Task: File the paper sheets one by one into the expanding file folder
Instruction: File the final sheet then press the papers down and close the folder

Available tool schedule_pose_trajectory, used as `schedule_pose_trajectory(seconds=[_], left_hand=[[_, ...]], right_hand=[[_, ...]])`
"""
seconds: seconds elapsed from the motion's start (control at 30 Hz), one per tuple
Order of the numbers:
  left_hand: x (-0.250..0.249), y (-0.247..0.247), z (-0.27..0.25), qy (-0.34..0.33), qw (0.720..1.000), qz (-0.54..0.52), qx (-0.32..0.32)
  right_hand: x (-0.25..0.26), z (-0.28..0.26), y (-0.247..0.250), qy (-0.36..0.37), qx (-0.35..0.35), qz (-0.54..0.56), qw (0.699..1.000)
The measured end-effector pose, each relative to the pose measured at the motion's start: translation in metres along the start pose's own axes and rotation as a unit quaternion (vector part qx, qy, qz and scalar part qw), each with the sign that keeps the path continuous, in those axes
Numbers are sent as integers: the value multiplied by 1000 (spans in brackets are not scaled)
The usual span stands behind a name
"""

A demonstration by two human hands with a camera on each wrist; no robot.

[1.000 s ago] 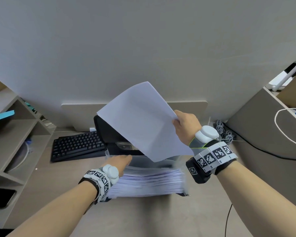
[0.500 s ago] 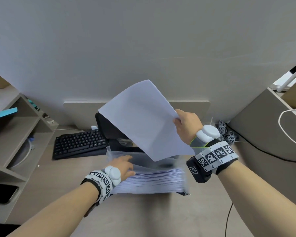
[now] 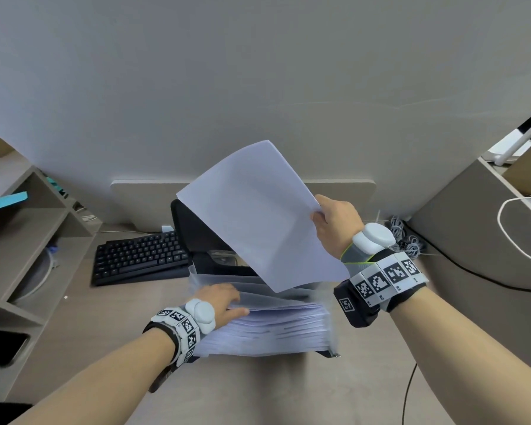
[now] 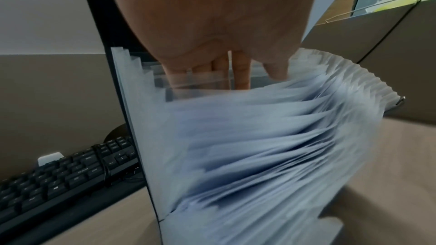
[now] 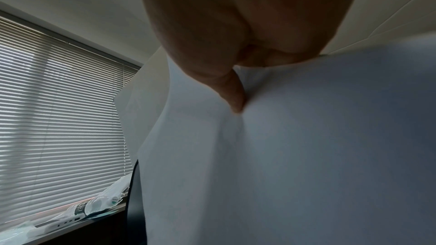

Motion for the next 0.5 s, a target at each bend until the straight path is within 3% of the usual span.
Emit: schedule_pose_trajectory(seconds=[0.13,0.3,0.5], left_hand=[[-16,7,-9,-53,996,66,-35],[-23,-19,-17,-107,978,178,9],[-20,-26,-7,-74,962,264,10]], right_hand=[[-1,7,-1,-19,-5,0,1000],[-5,26,-2,-38,2,-3,999],[-1,38,-8,-46,9,-8,999]])
Point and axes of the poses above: each hand's wrist, its own z-axis towards the middle knuckle, its own y-axis out of the back of the hand, x = y × z, the point moved 6 cm from there along z, towards the middle knuckle, and after that the axes turned 10 degrees about -x, right-handed, at the moved point
